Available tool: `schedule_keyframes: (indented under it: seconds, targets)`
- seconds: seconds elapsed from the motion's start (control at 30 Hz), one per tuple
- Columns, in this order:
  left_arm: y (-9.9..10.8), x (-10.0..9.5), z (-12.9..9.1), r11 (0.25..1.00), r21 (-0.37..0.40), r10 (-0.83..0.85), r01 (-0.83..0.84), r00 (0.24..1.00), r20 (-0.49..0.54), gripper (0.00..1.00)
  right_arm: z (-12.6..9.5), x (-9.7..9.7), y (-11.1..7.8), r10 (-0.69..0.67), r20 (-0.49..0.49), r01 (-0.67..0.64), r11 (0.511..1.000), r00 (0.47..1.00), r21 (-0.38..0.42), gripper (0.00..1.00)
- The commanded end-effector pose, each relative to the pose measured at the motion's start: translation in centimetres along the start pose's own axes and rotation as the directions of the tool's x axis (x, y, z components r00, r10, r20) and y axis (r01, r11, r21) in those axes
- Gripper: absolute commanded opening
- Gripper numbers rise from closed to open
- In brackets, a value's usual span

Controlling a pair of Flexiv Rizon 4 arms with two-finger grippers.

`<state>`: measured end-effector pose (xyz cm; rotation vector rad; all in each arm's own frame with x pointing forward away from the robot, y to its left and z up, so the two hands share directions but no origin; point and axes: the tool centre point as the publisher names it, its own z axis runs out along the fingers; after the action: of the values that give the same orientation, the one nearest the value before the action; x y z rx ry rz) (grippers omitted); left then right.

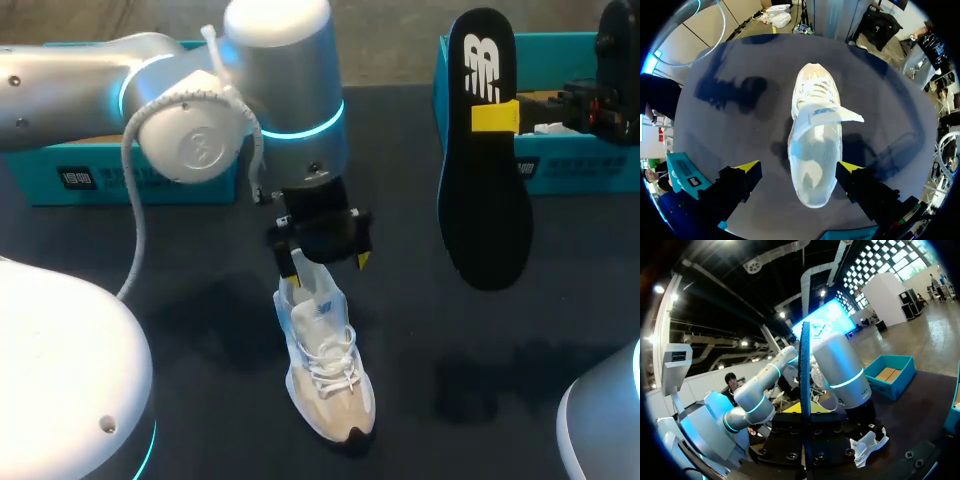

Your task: Take the shoe out of the shoebox, open the shoe tongue, remove and reinsert the insole, then place the shoe into the shoebox

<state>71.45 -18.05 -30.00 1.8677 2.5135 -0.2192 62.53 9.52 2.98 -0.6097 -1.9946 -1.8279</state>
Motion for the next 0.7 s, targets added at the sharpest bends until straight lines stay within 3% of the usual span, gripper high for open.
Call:
schedule_keyframes:
  seconds: [0.03, 0.5, 0.63, 0.7]
  targets:
    - [0.0, -1.4, 2.3, 1.0, 0.012, 0.0, 0.001, 0.998, -0.064, 1.0, 0.2, -0.1, 0.1, 0.002, 0.0, -0.002, 1.0, 1.0, 0.003, 0.0]
    - [-0.4, -1.7, 6.1, 0.998, 0.033, -0.046, 0.051, 0.991, -0.125, 1.0, 0.2, -0.1, 0.1, 0.002, 0.0, -0.002, 1.0, 1.0, 0.003, 0.0]
    - [-0.2, -1.6, 6.6, 0.997, 0.04, -0.055, 0.06, 0.989, -0.135, 0.83, 0.2, -0.1, 0.1, 0.002, 0.0, -0.002, 1.0, 1.0, 0.003, 0.0]
    - [-0.1, -1.5, 6.9, 0.997, 0.043, -0.058, 0.065, 0.988, -0.141, 0.8, 0.2, -0.1, 0.1, 0.002, 0.0, -0.002, 1.0, 1.0, 0.003, 0.0]
